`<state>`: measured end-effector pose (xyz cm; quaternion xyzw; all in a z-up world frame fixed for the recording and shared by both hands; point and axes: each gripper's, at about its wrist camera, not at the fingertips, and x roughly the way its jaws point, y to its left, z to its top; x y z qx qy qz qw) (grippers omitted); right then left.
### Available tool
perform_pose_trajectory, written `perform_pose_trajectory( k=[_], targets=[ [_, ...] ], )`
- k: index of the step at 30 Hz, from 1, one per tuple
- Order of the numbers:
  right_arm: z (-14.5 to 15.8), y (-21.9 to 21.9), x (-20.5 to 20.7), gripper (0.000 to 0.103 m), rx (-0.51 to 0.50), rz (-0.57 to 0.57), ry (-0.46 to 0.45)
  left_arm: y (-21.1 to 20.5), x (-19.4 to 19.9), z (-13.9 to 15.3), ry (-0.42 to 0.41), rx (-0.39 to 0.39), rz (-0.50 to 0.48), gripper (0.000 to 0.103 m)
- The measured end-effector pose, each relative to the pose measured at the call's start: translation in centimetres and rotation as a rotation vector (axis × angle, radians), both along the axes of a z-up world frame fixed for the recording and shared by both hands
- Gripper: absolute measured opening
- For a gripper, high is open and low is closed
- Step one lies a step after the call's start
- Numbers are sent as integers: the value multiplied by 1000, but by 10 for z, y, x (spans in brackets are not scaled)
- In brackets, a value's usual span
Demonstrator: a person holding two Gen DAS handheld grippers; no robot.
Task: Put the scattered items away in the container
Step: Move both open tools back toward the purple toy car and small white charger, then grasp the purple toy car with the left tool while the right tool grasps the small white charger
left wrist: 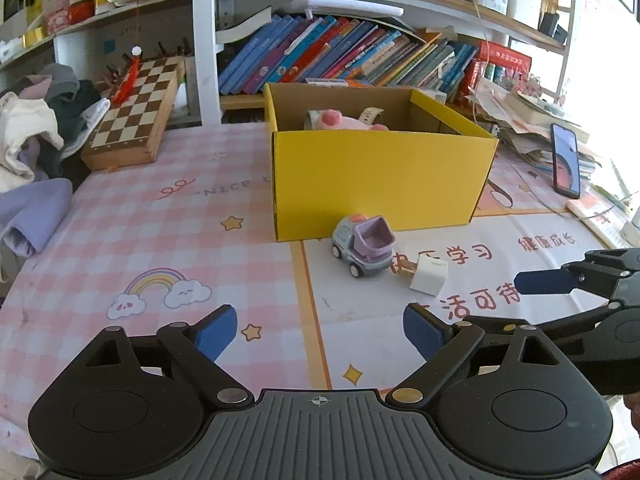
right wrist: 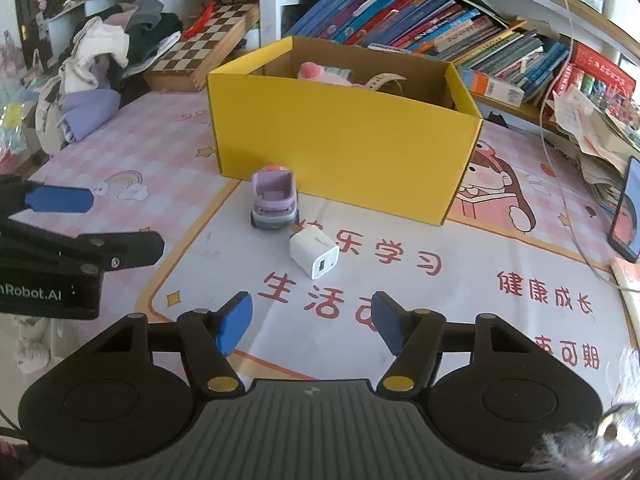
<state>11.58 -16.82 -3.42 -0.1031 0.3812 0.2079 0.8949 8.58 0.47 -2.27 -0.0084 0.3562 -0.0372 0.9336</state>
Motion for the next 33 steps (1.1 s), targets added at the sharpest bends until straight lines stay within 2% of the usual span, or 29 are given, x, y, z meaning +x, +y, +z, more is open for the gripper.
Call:
perform_pose_trajectory(
  k=[7,8,10,21,23,26,27,33],
  targets=[
    [-4,5,22,63,11,48,8,2,12,4,-12,16,30,96],
    [-4,6,28,62,12,61,11,3,15,5,-9,18,39,96],
    [-6,9,38,53,4,90,28,3,22,7,-1,24,54,96],
    [-21,16,79,48,-18,201,109,-7,42,3,45,11,62,96],
    [-24,16,85,45,-17,214,121,-8,46,2,50,9,69,96],
    [-29,16,88,36,-33,245,139,-10,53,0,63,-5,81,96],
    [-29,14,88,29,-35,253,134,-12,55,-1,67,-8,80,96],
    [-28,-4,90,28,-33,243,119,-24,69,-8,84,-22,70,95]
  ],
)
